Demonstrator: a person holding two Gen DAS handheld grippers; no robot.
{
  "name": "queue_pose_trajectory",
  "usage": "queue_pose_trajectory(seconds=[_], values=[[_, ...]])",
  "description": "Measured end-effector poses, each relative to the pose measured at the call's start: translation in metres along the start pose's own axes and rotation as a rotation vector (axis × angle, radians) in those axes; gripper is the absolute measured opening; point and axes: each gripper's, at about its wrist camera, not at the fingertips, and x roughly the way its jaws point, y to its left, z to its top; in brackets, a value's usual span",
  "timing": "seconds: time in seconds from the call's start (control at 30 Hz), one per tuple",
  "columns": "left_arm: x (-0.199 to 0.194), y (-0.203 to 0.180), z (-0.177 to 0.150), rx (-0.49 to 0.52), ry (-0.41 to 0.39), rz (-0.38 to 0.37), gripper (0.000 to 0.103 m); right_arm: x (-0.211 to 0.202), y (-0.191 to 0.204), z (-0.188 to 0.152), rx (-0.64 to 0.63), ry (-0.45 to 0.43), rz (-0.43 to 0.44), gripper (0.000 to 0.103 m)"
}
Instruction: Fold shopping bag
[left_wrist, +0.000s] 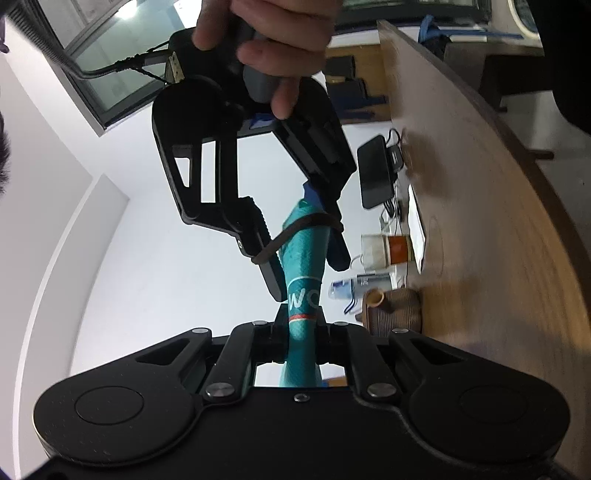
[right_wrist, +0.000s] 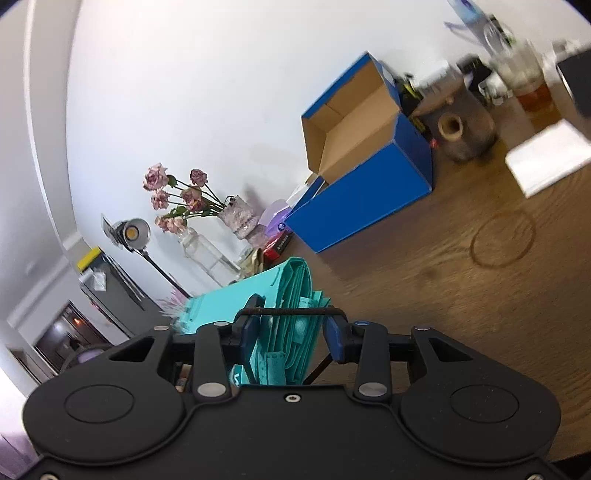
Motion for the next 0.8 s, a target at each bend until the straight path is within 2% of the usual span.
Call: queue_pose_trajectory(seconds=[0.23, 0.37, 0.53, 0.67, 0.8], values=[[-0.002, 0.005, 0.004, -0.032, -0.01, 0.018, 0.011, -0.006, 0.0, 0.002, -0.052, -0.029, 0.057, 0.041], [0.006, 0.006, 0.006, -0.04, 0.012, 0.014, 0.011, -0.008, -0.005, -0.002, 0.045, -0.074, 0.07, 0.027], [0.017, 0.002, 0.016, -0.04, 0.063, 0.021, 0.013, -0.009, -0.011, -0.011, 0.185, -0.129, 0.037, 0.024], [0.026, 0.004, 0.025, -0.058, 0.114, 0.006, 0.018, -0.007, -0.015, -0.018, 0.251, -0.119, 0.031, 0.023], [0.032, 0.004, 0.03, -0.069, 0.149, 0.013, 0.014, -0.007, -0.017, -0.019, 0.281, -0.126, 0.036, 0.022]])
